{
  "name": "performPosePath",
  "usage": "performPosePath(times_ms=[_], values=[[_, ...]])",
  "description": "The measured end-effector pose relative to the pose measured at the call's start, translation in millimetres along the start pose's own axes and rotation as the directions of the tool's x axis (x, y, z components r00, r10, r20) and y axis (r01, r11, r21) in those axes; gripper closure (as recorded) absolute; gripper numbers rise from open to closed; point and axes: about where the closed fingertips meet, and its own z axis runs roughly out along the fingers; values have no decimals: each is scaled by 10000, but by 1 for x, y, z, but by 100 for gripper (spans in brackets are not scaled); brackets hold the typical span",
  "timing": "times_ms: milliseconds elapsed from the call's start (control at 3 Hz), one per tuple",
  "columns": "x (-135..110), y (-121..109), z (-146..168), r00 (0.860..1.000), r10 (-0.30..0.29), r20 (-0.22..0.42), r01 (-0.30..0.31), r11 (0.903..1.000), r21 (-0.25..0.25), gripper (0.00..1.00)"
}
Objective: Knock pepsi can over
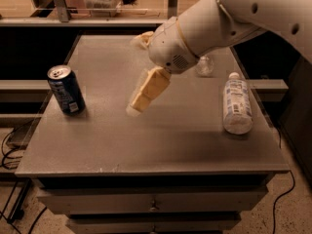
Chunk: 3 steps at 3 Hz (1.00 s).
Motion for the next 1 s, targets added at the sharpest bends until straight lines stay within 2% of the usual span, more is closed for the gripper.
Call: performPosePath(times_ms=[333,667,1000], values=[[-18,-20,32,9972,102,736,-92,9999,-142,0],[-18,-20,32,9972,101,736,-91,9999,-143,0],[-24,-20,51,9932,65,1161,-23,9993,-363,0]])
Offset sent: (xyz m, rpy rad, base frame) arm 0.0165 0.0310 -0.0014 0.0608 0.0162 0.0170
